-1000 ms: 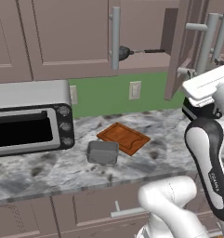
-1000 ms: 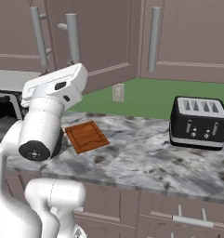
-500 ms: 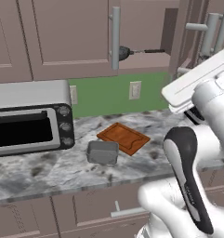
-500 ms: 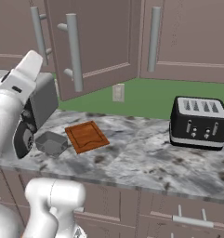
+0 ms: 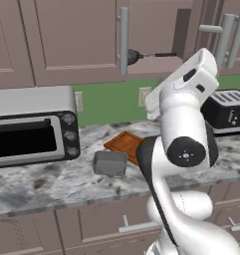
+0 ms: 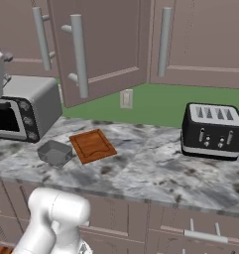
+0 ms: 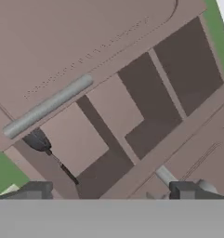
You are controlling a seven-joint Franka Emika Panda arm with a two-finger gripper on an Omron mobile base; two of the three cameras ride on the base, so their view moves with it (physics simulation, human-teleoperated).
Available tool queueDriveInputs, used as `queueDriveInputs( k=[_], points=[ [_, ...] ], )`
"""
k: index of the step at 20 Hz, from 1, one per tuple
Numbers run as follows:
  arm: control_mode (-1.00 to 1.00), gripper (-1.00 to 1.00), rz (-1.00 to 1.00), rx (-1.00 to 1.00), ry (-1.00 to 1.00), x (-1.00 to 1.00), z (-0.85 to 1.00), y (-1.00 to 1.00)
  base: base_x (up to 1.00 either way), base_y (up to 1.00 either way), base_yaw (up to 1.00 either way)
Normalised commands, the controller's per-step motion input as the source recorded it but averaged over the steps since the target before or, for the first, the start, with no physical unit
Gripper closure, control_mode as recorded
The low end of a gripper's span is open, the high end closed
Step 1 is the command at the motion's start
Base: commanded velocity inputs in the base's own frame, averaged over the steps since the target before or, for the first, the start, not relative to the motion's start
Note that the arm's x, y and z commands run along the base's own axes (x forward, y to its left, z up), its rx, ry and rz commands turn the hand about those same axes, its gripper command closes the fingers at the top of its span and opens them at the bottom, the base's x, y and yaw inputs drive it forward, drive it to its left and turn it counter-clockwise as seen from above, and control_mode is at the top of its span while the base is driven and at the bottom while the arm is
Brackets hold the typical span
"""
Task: Pick the pan from the cabinet and place it on the stove. Then turn on the stove burner for the pan.
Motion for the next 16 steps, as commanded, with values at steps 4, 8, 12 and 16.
queueDriveInputs(
  k=[4,8,12,16],
  points=[
    [-1.00,-1.00,-0.45,-0.11,0.18,0.26,-0.01,0.41,0.00,0.00,0.00],
    [-1.00,-1.00,-0.38,-0.07,0.19,0.41,0.00,0.09,0.00,0.00,0.00],
    [-1.00,-1.00,-0.26,-0.02,0.16,0.55,0.00,0.09,0.00,0.00,0.00],
    [-1.00,-1.00,-0.16,0.00,0.14,0.41,0.00,0.00,0.00,0.00,0.00]
  ],
)
